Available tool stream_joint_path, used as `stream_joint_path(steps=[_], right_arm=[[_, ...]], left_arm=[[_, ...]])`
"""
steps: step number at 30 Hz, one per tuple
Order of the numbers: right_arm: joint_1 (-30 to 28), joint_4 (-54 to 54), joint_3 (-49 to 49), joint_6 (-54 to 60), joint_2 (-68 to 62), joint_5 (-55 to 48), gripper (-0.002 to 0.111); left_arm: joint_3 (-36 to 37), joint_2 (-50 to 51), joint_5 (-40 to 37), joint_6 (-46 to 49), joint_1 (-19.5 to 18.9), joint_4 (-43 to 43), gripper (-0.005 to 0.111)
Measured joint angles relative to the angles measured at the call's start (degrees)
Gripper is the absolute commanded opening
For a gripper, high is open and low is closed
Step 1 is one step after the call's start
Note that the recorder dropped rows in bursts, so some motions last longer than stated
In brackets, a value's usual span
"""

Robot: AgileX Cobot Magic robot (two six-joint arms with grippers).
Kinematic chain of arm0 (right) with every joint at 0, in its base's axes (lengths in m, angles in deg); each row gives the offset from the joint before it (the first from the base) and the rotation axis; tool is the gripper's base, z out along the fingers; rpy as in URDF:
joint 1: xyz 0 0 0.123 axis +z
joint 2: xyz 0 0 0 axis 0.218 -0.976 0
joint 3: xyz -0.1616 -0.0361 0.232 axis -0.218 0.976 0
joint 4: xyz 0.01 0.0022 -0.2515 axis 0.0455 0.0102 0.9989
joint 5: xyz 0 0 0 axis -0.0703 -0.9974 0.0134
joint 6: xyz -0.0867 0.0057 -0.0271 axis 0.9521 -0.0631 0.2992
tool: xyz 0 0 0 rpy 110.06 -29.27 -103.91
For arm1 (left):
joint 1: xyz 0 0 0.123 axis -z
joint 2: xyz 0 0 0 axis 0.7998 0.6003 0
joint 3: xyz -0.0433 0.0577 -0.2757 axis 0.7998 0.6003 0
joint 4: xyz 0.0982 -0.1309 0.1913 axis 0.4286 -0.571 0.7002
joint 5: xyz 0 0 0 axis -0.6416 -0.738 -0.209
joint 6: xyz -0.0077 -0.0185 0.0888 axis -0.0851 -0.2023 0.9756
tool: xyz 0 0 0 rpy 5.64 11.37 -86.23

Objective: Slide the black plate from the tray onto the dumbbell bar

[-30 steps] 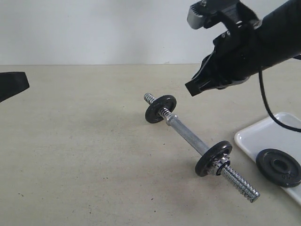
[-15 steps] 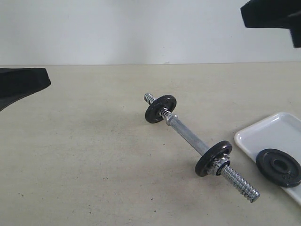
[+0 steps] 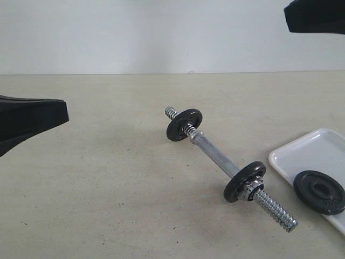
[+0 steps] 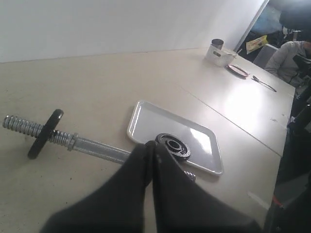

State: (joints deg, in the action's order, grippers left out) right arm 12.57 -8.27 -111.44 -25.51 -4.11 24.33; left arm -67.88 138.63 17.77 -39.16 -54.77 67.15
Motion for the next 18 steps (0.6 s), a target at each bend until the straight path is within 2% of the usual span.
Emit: stream_joint_path(steps=[3,7,12,18], right_arm=[[0.00,0.00,0.00,0.33,0.00,0.00,0.000],[0.00,0.00,0.00,0.63,0.00,0.00,0.000],[0.00,0.00,0.00,0.84,0.00,0.00,0.000],[0.00,0.00,0.00,0.99,0.00,-0.31,0.000]], left_arm=[[0.00,0.00,0.00,0.29,0.00,-1.51,0.004],[-0.24,0.00,-0.53,0.40,0.00,-8.13,0.004],[-4.08,0.00,-1.67,0.52,0.00,-12.00,0.004],[-10.59,0.00,-12.44,0.52,0.00,-13.22,0.004]])
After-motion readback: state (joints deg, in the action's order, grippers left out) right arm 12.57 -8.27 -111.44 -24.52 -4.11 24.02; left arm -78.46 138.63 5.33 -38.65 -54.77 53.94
